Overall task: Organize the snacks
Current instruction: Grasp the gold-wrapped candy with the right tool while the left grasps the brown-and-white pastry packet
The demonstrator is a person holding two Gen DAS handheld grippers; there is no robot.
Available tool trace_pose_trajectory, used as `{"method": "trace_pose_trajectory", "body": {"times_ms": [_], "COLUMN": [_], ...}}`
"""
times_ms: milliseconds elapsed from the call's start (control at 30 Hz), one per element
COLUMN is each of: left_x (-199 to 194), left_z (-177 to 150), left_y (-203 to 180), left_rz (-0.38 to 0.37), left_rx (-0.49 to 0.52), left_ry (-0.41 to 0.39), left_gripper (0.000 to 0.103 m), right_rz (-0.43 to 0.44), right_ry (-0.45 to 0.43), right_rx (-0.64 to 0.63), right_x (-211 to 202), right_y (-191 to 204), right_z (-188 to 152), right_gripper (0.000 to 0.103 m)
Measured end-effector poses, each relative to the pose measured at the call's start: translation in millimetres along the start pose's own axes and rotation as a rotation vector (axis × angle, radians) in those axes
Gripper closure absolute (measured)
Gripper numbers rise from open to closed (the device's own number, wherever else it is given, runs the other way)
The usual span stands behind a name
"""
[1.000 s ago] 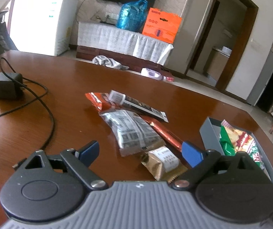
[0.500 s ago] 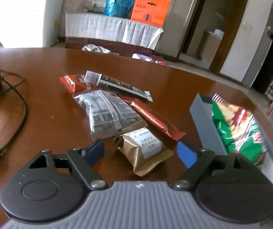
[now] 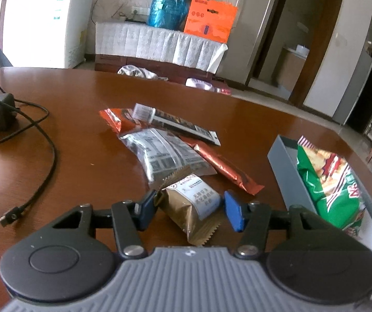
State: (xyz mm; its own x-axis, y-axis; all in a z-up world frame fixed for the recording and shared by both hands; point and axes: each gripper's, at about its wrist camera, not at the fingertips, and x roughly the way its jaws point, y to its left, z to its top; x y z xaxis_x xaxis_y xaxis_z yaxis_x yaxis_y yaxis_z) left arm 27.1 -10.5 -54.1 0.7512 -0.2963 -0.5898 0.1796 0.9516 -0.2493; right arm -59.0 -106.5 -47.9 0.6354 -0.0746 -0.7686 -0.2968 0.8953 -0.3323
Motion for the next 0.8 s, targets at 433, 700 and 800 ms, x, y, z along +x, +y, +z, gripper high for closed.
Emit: {"method": "trace_pose_trajectory", "body": {"times_ms": [433, 700, 800], "left_x": [-18, -22, -23], "left_z": [6, 8, 8], "left_y": [9, 14, 13], "left_rz": [-0.064, -0.076, -0.077], "left_rx": [-0.047, -0.076, -0.076], "left_ry": [-0.025, -0.035, -0.033], "left_gripper": [0.048, 0.048, 0.048], "right_rz": [0.002, 0.1, 0.076], "right_ry": [0.153, 0.066, 0.059], "right_rx": [0.041, 0.107, 0.121], "right_x": [30, 11, 11], "right_y": [-7, -12, -14], "right_z": [27, 24, 24], "right_gripper": [0.058, 0.059, 0.059]}}
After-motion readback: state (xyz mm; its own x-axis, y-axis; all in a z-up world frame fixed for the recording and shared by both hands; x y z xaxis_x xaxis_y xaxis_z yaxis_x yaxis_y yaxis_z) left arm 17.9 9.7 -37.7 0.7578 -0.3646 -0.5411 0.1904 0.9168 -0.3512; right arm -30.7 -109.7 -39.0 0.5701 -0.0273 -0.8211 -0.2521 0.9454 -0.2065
